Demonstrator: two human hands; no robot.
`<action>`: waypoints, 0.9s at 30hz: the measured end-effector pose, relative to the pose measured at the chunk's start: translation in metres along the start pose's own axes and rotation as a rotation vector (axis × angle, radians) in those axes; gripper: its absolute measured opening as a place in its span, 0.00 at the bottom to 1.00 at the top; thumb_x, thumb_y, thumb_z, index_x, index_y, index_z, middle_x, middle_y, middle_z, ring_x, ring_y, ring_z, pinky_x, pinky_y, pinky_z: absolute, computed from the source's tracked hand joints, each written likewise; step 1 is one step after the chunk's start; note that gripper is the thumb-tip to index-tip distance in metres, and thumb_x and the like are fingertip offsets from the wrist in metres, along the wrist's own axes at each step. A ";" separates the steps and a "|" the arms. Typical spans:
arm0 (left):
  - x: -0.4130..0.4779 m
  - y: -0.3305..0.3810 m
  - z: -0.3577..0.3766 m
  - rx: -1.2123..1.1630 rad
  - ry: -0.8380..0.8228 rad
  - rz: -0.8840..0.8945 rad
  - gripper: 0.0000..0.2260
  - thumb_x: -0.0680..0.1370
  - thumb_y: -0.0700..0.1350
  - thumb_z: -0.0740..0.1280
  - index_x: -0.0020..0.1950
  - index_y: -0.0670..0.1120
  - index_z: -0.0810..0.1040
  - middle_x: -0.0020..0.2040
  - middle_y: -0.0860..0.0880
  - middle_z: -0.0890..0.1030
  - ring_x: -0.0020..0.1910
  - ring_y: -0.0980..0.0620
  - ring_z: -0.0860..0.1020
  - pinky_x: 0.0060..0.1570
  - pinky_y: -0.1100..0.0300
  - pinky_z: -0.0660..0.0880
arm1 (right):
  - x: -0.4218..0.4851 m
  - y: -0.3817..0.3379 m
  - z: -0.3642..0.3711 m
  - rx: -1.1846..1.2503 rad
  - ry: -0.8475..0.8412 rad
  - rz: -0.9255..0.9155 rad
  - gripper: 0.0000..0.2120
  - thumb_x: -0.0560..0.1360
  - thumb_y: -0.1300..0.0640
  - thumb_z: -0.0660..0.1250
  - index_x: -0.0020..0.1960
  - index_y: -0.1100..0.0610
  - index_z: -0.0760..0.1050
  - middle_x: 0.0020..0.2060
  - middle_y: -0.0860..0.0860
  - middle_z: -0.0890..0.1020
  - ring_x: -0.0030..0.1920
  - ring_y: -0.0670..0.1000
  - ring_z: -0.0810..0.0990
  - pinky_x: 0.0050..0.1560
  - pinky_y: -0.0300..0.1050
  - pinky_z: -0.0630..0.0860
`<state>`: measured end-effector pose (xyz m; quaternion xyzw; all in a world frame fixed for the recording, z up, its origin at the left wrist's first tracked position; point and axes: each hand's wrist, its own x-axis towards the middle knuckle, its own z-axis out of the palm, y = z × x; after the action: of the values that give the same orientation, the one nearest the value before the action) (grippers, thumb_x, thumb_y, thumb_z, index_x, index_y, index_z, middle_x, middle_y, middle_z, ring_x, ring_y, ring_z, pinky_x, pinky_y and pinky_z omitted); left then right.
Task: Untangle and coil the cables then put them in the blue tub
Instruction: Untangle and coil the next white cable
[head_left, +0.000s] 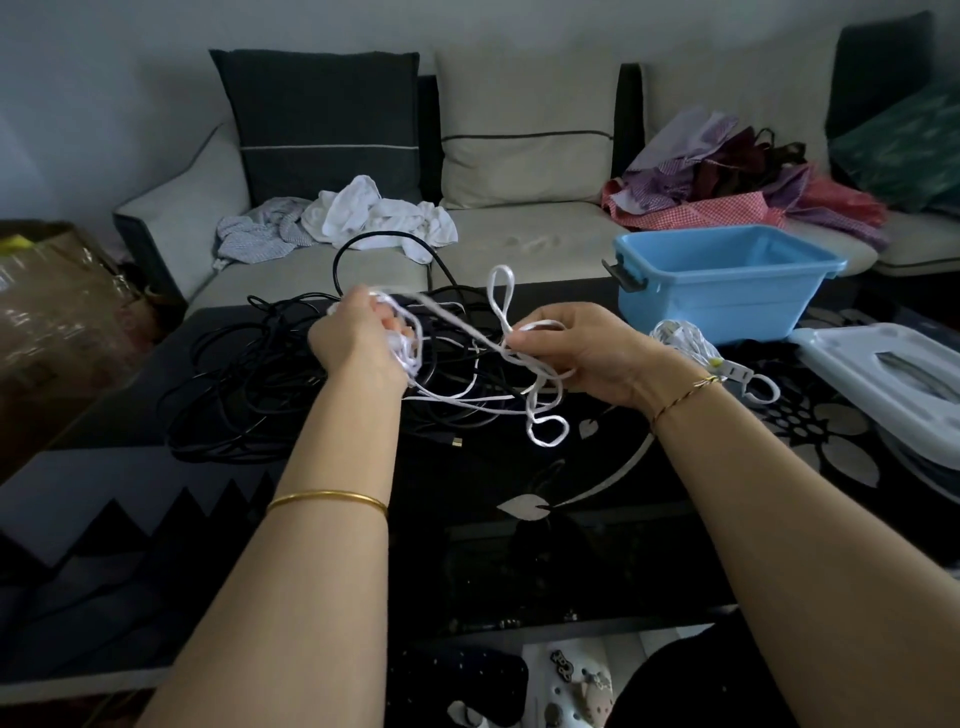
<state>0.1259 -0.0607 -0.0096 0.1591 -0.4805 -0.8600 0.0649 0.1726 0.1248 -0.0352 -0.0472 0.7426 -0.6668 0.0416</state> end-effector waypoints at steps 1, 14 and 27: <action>-0.003 -0.002 0.004 0.079 -0.038 0.001 0.14 0.79 0.42 0.65 0.33 0.44 0.70 0.19 0.54 0.70 0.15 0.58 0.66 0.19 0.67 0.65 | 0.002 0.000 0.001 -0.045 0.120 -0.009 0.05 0.71 0.59 0.72 0.38 0.58 0.79 0.26 0.49 0.76 0.27 0.45 0.70 0.32 0.41 0.67; -0.044 -0.035 0.032 0.618 -0.386 0.077 0.15 0.75 0.44 0.71 0.33 0.43 0.70 0.21 0.50 0.69 0.17 0.57 0.63 0.22 0.65 0.61 | 0.004 -0.001 0.017 -0.073 0.553 -0.273 0.08 0.72 0.59 0.72 0.36 0.60 0.80 0.26 0.50 0.79 0.25 0.41 0.74 0.28 0.34 0.72; -0.042 -0.027 0.026 0.101 -0.596 -0.399 0.15 0.82 0.43 0.59 0.35 0.47 0.66 0.18 0.54 0.62 0.16 0.59 0.60 0.20 0.71 0.61 | 0.009 0.001 0.018 0.153 0.466 -0.237 0.20 0.71 0.49 0.71 0.43 0.69 0.78 0.36 0.60 0.78 0.37 0.55 0.76 0.44 0.51 0.74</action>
<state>0.1579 -0.0141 -0.0113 -0.0048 -0.4798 -0.8395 -0.2551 0.1660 0.1060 -0.0378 0.0243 0.6690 -0.7140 -0.2051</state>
